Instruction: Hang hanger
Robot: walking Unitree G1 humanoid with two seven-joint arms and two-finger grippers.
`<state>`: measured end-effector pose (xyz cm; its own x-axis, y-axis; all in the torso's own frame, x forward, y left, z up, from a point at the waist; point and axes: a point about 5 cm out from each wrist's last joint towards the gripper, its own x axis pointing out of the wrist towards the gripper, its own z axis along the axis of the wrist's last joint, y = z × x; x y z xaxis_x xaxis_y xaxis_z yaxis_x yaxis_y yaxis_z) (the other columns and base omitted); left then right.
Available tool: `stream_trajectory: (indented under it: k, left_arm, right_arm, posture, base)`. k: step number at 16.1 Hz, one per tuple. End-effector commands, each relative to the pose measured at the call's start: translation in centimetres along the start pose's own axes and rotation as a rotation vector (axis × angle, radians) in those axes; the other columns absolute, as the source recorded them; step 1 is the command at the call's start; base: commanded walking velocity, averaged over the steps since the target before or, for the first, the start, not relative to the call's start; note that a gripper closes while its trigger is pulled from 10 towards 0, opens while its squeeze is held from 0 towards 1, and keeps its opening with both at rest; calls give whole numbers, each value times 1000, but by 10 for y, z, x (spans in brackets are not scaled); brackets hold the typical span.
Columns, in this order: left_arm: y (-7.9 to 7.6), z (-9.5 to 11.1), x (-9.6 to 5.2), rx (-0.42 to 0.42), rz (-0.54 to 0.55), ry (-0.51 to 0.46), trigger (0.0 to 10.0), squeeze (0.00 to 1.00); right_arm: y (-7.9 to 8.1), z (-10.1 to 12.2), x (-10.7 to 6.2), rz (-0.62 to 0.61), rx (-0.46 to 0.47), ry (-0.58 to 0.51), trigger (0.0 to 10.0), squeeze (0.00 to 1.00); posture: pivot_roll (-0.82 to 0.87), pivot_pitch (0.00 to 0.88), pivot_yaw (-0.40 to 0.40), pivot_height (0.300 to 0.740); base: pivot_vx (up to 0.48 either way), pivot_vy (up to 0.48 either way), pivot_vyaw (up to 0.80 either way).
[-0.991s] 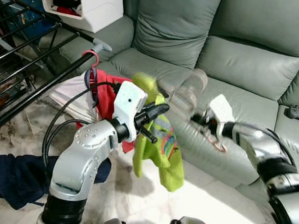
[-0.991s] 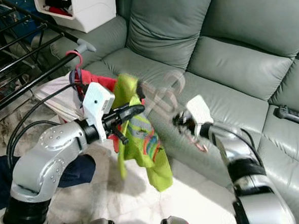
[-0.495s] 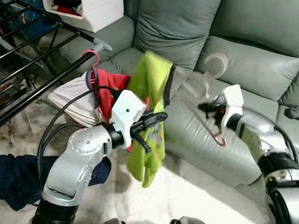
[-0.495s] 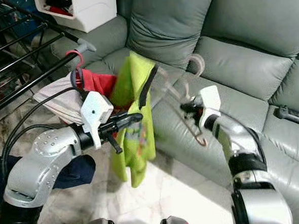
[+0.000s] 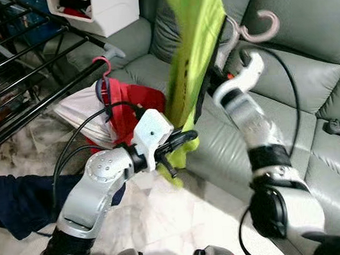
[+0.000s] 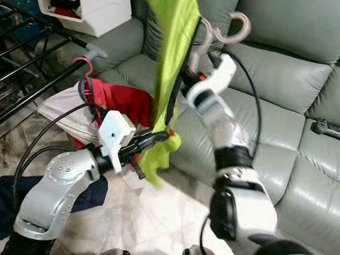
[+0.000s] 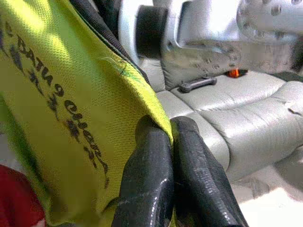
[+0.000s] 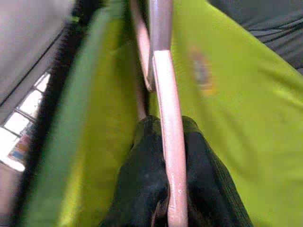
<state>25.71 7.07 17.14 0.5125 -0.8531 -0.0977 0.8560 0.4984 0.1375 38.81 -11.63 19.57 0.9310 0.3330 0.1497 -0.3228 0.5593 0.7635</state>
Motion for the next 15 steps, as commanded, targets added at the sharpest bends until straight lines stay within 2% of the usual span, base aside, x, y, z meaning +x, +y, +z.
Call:
stream_trajectory:
  k: [1,2,3,4,5,6,9,12,15]
  left_arm:
    - [-14,-21,2,-16,-83,99,10000,0]
    - [-16,-26,2,25,-86,126,10000,0]
    - [-16,-26,2,34,-87,131,10000,0]
    - [-16,-27,2,39,-83,131,10000,0]
    - [-9,-27,2,65,-41,138,10000,0]
    - [-1,-26,1,98,2,133,10000,0]
    - [17,-17,3,153,129,82,10000,0]
    - [27,-12,1,194,208,58,10000,0]
    - [39,-6,-1,226,300,23,10000,0]
  right_arm:
    - [27,35,7,82,-61,-124,10000,0]
    - [34,27,7,127,-250,-75,10000,0]
    - [35,25,6,138,-296,-63,10000,0]
    - [36,17,5,164,-362,2,10000,0]
    - [32,-6,-4,237,-595,172,10000,0]
    - [20,-20,-14,246,-720,285,10000,0]
    - [-11,-32,-35,179,-788,482,10000,0]
    - [-38,-19,-52,86,-896,509,10000,0]
    - [-64,-15,-75,-34,-926,593,10000,0]
  posture:
    - [-26,18,-24,740]
    - [-26,18,-24,740]
    - [-26,18,-24,740]
    - [-26,18,-24,740]
    - [-23,15,-26,740]
    - [-23,15,-26,740]
    - [-26,18,-25,740]
    - [-25,18,-27,740]
    - [-25,19,-29,740]
  base:
    - [0,0,0]
    - [0,0,0]
    - [0,0,0]
    - [0,0,0]
    - [0,0,0]
    - [0,0,0]
    - [0,0,0]
    - [0,0,0]
    - [0,0,0]
